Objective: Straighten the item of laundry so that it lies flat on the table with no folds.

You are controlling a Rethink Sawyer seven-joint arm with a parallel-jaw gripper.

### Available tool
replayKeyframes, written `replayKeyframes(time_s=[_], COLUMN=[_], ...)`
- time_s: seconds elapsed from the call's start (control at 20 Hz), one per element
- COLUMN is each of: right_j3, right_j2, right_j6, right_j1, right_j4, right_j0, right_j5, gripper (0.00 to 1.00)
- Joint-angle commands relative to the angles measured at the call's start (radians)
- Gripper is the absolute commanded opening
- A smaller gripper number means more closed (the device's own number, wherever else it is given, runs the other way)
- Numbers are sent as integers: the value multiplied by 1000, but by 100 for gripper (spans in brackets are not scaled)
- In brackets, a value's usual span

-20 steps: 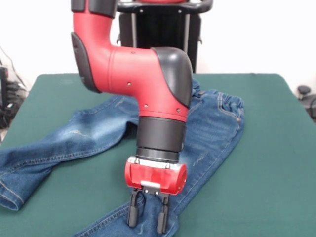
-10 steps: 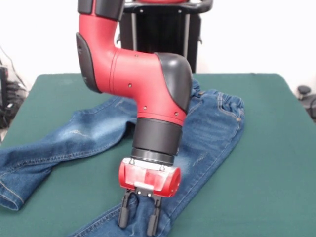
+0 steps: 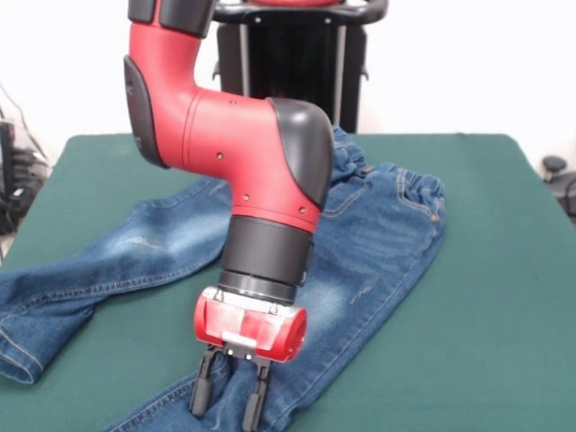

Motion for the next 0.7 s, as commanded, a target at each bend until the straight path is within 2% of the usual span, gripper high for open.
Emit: replayKeyframes(time_s=[0.05,0.7], right_j3=[33,-17], right_j2=[-31,-44], right_j6=[92,92], right_j1=[81,133], right_j4=[42,39], right_j0=[-1,-4], right_j5=[108,69], gripper=[100,100])
